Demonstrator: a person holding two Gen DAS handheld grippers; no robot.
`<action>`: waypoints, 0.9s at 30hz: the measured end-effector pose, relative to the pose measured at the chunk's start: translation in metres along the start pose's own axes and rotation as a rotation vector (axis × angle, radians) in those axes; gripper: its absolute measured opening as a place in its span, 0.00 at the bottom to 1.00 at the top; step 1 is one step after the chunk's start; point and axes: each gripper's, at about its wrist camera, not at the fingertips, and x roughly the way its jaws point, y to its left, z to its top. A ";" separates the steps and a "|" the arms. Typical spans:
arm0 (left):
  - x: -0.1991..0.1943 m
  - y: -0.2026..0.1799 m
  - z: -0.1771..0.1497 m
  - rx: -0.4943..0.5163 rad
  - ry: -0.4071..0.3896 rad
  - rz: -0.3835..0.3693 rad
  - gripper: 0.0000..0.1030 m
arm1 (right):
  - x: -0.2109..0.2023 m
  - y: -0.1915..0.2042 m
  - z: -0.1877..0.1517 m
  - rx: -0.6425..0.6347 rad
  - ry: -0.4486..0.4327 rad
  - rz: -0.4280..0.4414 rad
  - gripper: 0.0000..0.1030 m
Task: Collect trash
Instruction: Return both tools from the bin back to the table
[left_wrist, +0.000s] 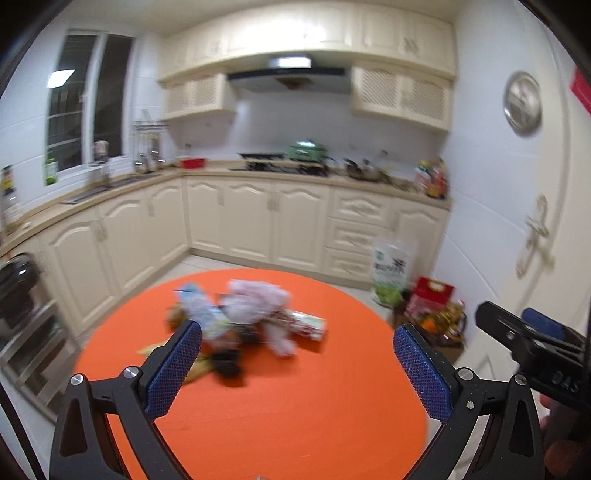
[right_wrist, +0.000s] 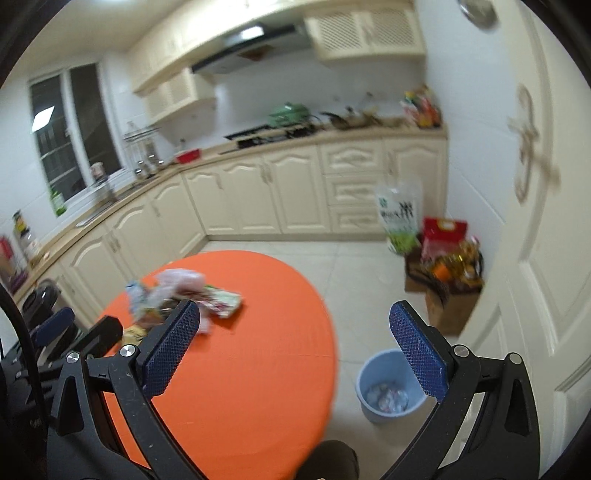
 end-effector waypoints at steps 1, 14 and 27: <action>-0.009 0.006 -0.003 -0.011 -0.010 0.015 0.99 | -0.004 0.014 0.000 -0.022 -0.013 0.014 1.00; -0.117 0.039 -0.062 -0.099 -0.092 0.182 0.99 | -0.037 0.141 -0.013 -0.215 -0.084 0.127 1.00; -0.157 0.039 -0.084 -0.139 -0.100 0.268 0.99 | -0.045 0.168 -0.023 -0.264 -0.101 0.154 1.00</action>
